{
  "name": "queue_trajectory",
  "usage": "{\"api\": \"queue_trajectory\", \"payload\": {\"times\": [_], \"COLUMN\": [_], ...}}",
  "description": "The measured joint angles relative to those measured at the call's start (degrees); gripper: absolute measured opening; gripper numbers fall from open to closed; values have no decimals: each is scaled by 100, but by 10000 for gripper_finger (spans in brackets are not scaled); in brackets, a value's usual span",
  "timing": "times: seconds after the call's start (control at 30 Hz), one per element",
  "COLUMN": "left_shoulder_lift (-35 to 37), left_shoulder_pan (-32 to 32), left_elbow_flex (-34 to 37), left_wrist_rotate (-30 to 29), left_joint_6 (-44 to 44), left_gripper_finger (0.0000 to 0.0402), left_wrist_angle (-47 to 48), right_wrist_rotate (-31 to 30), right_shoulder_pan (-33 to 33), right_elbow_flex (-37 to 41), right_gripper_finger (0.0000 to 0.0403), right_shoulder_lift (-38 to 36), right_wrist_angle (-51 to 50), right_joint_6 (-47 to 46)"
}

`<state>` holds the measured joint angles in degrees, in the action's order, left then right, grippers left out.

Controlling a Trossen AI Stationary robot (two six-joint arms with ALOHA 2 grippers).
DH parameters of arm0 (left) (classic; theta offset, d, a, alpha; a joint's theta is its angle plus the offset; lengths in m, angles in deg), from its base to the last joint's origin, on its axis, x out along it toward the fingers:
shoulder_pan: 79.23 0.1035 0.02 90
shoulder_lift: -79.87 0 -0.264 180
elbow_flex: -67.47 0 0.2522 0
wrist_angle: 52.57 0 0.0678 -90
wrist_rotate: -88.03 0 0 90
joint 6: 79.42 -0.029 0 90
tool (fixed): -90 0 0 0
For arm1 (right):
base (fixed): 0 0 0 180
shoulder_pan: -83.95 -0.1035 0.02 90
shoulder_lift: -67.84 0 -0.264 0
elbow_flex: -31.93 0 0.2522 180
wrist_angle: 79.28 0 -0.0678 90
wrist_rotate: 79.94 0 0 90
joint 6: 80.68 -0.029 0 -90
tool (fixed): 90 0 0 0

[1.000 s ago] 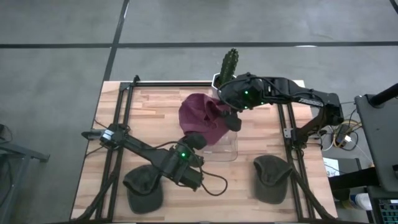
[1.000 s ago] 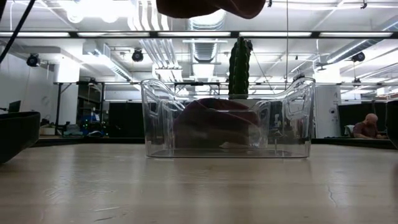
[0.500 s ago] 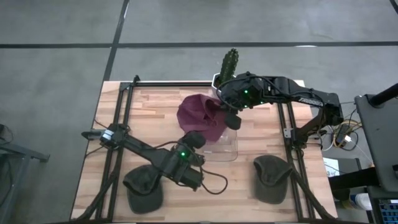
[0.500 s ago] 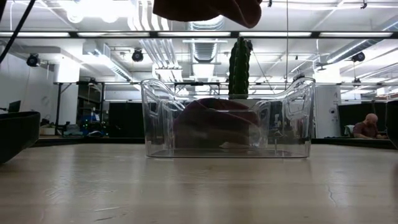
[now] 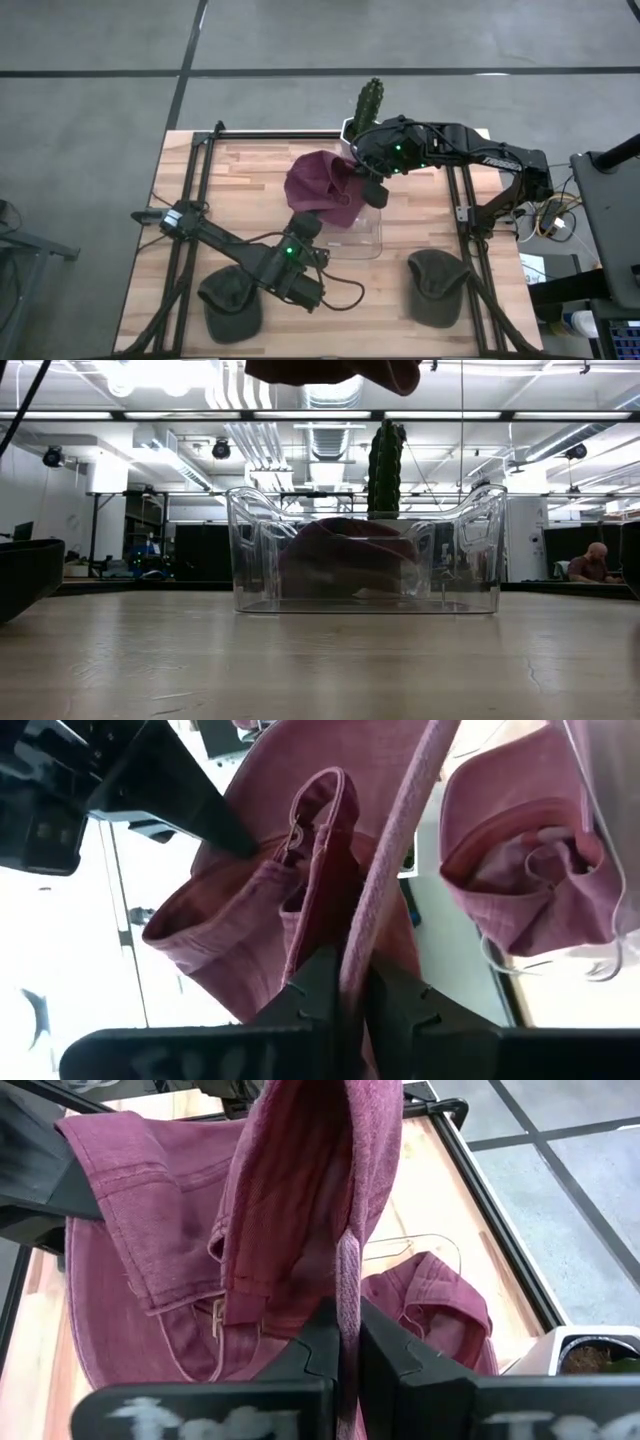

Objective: Pick & Place hat
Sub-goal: Put the red cap into the top transparent bin

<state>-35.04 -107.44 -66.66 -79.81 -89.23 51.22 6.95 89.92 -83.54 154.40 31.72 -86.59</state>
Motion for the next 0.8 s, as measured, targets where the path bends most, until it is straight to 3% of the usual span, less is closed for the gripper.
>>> {"api": "queue_trajectory", "payload": {"times": [0.3, 0.67, 0.8], "left_shoulder_lift": [0, 0, 3], "left_shoulder_pan": [-14, -156, -406], "left_elbow_flex": [69, 69, 69], "left_wrist_rotate": [518, 516, 485], "left_joint_6": [743, 835, 1010], "left_gripper_finger": [61, 189, 215], "left_wrist_angle": [0, -1, -1], "right_wrist_rotate": [-44, -45, -375], "right_shoulder_pan": [13, 13, 7], "right_elbow_flex": [7, 7, 7], "right_gripper_finger": [9, 9, 9], "right_shoulder_lift": [-9, -15, -23], "right_wrist_angle": [-22, -4, 0], "right_joint_6": [-34, -147, -155]}}
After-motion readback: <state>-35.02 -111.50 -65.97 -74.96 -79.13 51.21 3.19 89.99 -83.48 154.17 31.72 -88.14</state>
